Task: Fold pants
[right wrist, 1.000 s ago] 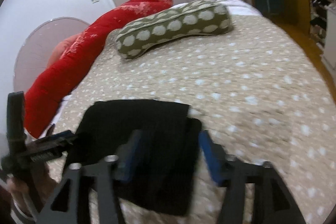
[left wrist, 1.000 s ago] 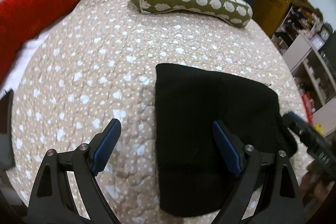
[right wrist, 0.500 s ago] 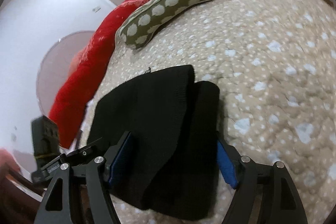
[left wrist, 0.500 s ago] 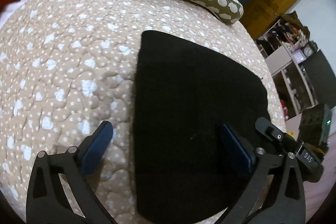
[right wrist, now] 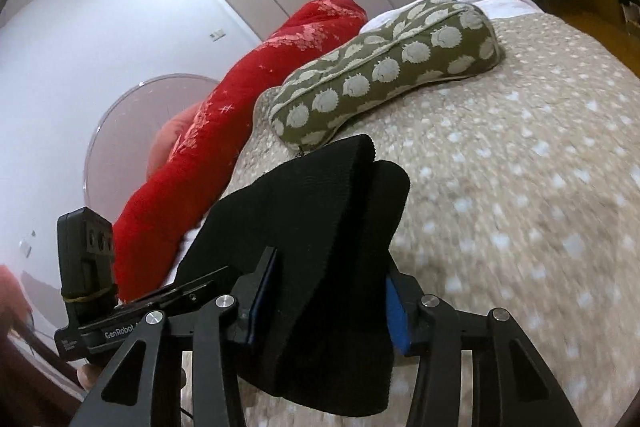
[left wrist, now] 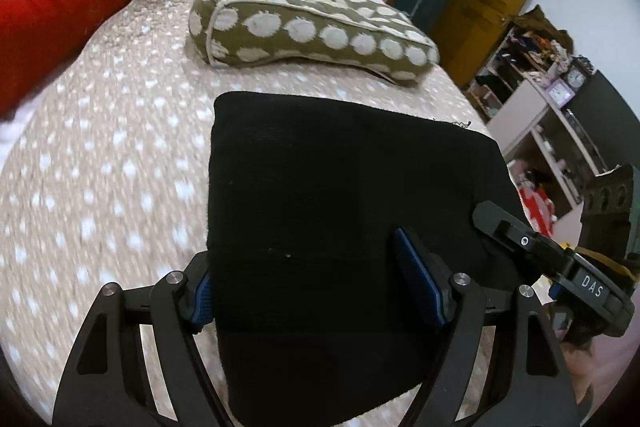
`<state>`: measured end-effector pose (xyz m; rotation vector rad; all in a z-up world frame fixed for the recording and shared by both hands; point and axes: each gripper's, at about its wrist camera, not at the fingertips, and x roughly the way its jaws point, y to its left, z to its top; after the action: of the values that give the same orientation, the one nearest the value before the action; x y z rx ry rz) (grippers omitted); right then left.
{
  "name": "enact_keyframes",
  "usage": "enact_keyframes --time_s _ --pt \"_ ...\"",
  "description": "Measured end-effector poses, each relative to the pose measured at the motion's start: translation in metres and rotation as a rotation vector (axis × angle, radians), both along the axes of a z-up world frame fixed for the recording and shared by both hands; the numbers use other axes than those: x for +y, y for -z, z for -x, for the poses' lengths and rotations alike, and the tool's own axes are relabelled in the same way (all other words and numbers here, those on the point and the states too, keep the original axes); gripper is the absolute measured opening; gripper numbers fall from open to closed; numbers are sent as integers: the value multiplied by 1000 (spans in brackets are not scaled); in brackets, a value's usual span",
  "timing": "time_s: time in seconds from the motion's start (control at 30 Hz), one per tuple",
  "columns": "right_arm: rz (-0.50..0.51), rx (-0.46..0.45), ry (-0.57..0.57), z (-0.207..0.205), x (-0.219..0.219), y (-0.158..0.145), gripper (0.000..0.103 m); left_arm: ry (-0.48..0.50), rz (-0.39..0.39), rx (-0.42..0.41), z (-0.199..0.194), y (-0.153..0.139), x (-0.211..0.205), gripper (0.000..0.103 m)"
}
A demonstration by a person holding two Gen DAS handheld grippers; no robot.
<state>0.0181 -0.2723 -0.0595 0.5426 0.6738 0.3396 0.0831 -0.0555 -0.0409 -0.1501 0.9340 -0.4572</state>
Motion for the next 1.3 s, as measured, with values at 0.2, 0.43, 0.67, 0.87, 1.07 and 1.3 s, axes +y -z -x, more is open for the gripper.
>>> enact_keyframes --time_s 0.2,0.43,0.67,0.87,1.07,1.3 --pt "151 166 30 -41 3 39 62 -26 -70 106 -34 41 0 83" --pt "319 78 66 -9 7 -2 62 -49 -67 71 -33 39 10 88" --pt "440 36 18 -19 43 -8 51 -63 -68 66 -30 40 8 88" --pt "480 78 36 -19 46 20 51 -78 -104 39 -24 38 2 88" --pt "432 64 44 -7 43 2 51 -121 -186 -25 -5 23 5 88" --pt "410 78 89 2 44 -3 51 -147 -225 -64 16 15 11 88"
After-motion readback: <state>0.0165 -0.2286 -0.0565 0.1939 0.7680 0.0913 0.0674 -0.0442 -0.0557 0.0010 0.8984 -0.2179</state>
